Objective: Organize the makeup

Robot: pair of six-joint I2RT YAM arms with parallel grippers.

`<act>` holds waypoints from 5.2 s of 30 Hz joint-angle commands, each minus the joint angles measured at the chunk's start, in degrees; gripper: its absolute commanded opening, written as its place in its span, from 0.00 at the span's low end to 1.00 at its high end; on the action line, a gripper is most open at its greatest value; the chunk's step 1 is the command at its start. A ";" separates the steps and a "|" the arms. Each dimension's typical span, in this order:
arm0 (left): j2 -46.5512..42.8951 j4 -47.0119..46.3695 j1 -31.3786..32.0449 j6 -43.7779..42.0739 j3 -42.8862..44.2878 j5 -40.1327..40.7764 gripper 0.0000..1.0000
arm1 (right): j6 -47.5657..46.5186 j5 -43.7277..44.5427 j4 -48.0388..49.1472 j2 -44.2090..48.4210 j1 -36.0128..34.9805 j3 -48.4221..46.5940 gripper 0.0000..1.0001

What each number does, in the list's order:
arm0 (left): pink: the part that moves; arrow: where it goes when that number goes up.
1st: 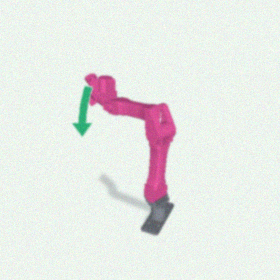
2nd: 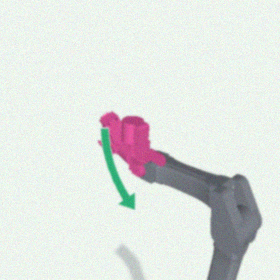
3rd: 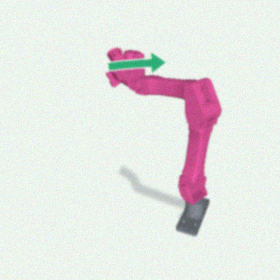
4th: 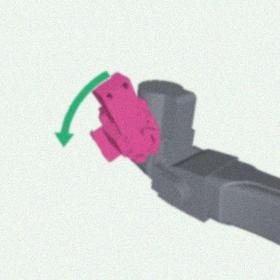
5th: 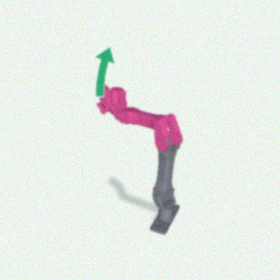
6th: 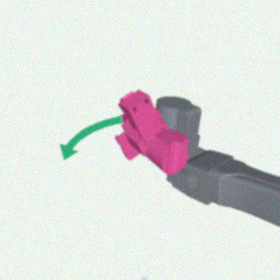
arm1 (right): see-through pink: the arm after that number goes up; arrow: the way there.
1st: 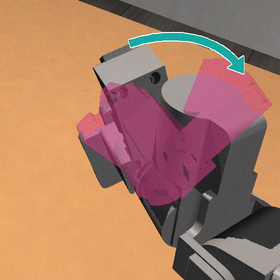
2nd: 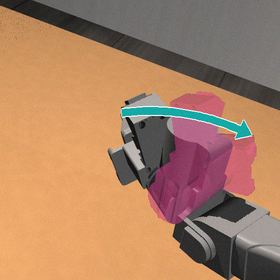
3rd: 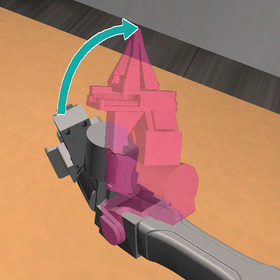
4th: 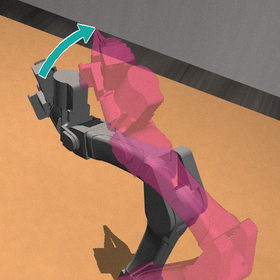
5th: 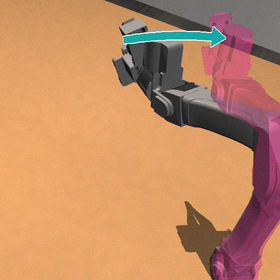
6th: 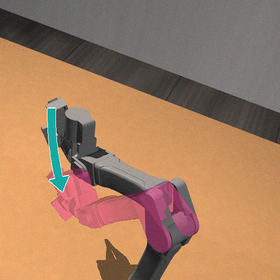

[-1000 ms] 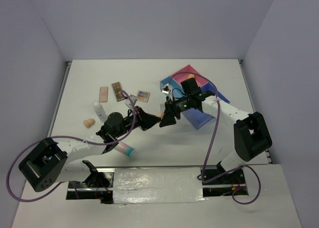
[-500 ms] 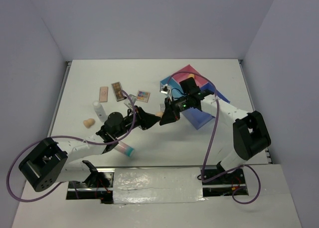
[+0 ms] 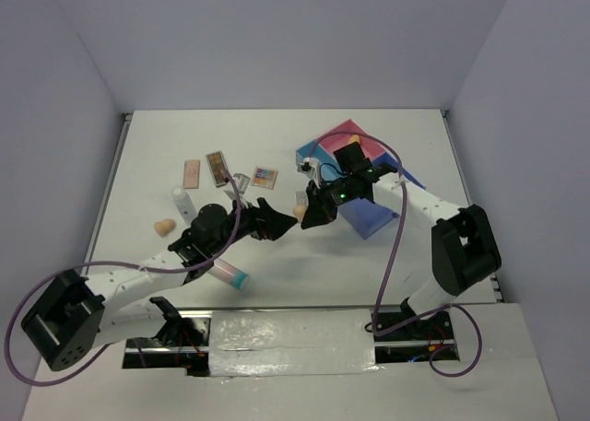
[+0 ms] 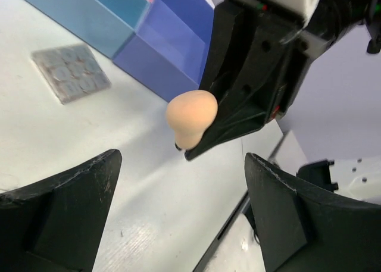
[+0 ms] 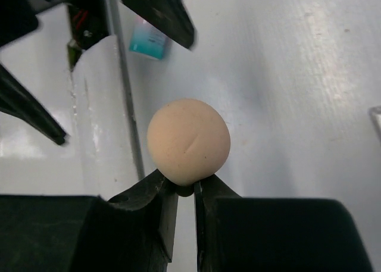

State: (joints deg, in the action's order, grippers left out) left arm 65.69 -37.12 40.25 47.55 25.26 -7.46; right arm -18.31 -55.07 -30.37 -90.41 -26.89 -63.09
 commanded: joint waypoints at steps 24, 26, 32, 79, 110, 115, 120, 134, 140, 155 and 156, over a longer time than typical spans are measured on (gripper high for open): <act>-29.39 57.86 -7.64 6.06 6.30 31.19 0.91 | -1.73 44.69 5.76 -15.74 18.46 -25.94 0.21; -29.31 60.05 -8.78 7.73 6.38 31.63 0.86 | -2.00 44.79 5.32 -17.42 18.54 -27.87 0.24; -28.34 61.82 -14.14 8.17 6.56 28.48 0.59 | -2.08 43.47 2.86 -22.96 18.81 -32.62 0.46; 0.92 75.63 -35.50 17.67 12.80 33.48 0.55 | -8.33 -0.48 -1.80 2.87 21.80 -10.04 0.92; -25.34 53.11 -36.65 4.56 8.77 -10.49 0.00 | -9.92 -3.89 5.14 13.51 5.28 3.93 1.00; -25.79 28.19 -35.60 16.07 0.85 -23.21 0.00 | -13.50 -9.36 7.17 11.58 1.68 5.70 0.99; -23.78 22.80 -31.56 16.00 3.82 -21.90 0.00 | -10.71 -2.53 11.73 9.56 -2.54 2.98 0.91; -15.07 13.92 -19.16 17.40 5.51 -15.30 0.00 | -3.75 30.27 26.14 7.97 -17.48 -4.76 0.87; -13.31 12.16 -18.63 17.14 6.21 -15.47 0.00 | -6.74 32.75 27.03 7.71 -19.77 -4.76 0.85; -8.83 11.19 -18.63 16.70 7.88 -18.11 0.00 | -7.36 29.67 24.40 6.83 -19.86 -5.20 0.22; -8.65 11.46 -18.63 16.44 8.14 -18.29 0.02 | -7.36 29.76 24.31 6.83 -19.86 -5.11 0.21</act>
State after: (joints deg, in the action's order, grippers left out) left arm 56.51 -22.68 21.26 64.69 30.41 -23.00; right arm -25.15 -24.58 -7.66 -83.68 -46.68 -66.00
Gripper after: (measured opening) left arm 0.181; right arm 0.249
